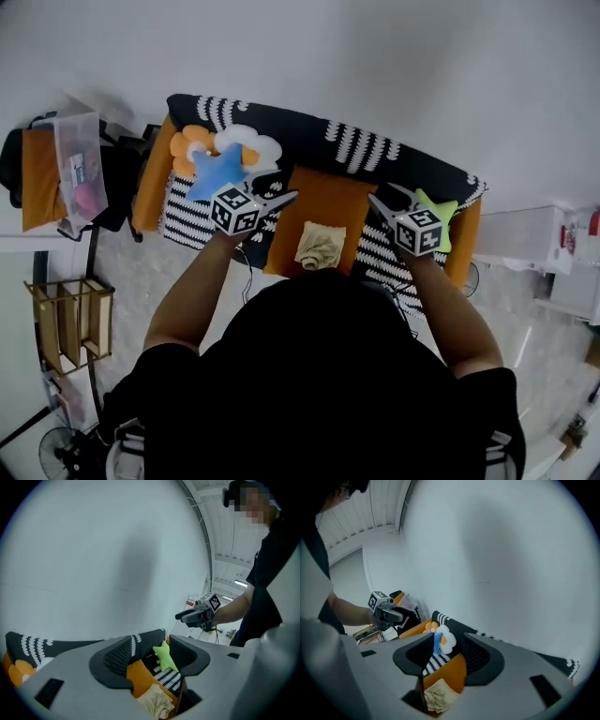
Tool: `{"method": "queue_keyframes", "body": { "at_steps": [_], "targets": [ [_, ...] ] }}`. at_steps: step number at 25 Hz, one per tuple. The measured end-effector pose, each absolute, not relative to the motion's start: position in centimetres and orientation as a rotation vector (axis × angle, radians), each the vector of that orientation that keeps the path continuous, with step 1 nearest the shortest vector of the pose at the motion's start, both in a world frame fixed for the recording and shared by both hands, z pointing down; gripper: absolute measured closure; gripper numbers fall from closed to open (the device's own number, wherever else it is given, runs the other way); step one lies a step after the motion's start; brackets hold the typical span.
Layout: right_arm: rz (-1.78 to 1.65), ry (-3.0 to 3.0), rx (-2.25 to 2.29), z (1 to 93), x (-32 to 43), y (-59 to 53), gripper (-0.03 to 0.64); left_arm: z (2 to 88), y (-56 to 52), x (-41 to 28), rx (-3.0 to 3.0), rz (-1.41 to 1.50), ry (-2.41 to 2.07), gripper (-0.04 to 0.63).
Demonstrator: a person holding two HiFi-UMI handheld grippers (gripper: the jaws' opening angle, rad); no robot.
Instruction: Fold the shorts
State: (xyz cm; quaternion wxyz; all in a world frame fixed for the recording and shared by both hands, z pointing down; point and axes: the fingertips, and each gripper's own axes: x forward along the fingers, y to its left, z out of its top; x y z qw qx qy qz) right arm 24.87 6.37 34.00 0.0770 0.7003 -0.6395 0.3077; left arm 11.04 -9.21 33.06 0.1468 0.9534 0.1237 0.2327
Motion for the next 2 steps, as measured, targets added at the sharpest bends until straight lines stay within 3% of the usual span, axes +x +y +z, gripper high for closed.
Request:
{"method": "queue_keyframes", "body": {
  "at_steps": [2],
  "targets": [
    [0.917,-1.902,2.12,32.16,25.99,7.51,0.42,31.36,-8.5,11.94,2.748,0.672,0.359,0.33]
  ]
}}
